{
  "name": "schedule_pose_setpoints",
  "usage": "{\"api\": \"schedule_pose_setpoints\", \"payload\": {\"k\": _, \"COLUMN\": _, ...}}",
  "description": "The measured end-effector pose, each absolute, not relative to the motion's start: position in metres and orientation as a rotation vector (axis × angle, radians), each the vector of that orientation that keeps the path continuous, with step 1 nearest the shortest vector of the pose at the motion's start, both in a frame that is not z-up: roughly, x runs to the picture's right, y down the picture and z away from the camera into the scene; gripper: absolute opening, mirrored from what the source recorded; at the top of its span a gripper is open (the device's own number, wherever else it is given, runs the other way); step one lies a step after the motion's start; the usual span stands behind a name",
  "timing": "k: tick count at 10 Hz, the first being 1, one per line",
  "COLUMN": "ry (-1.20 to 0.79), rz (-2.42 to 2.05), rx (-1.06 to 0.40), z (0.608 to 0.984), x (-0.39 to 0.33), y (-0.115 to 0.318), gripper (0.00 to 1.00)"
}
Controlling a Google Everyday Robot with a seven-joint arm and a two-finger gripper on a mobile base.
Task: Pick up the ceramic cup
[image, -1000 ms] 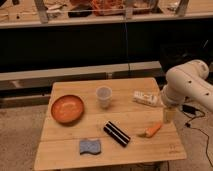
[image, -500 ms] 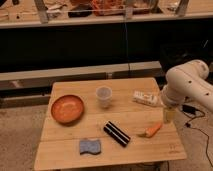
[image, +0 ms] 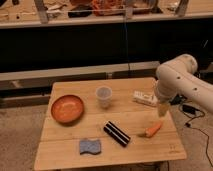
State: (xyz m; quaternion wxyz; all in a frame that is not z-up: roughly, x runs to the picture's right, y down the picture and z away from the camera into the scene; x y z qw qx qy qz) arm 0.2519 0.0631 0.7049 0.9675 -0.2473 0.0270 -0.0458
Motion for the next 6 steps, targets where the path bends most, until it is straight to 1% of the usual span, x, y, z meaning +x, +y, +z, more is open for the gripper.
{"api": "schedule_pose_setpoints", "payload": {"k": 3, "ry": 0.057, "rz": -0.169, "rx": -0.468, "z": 0.711, "x": 0.239, "y": 0.051, "gripper": 0.80}}
{"api": "schedule_pose_setpoints", "payload": {"k": 6, "ry": 0.032, "rz": -0.296, "rx": -0.445, "z": 0.723, "x": 0.204, "y": 0.034, "gripper": 0.80}}
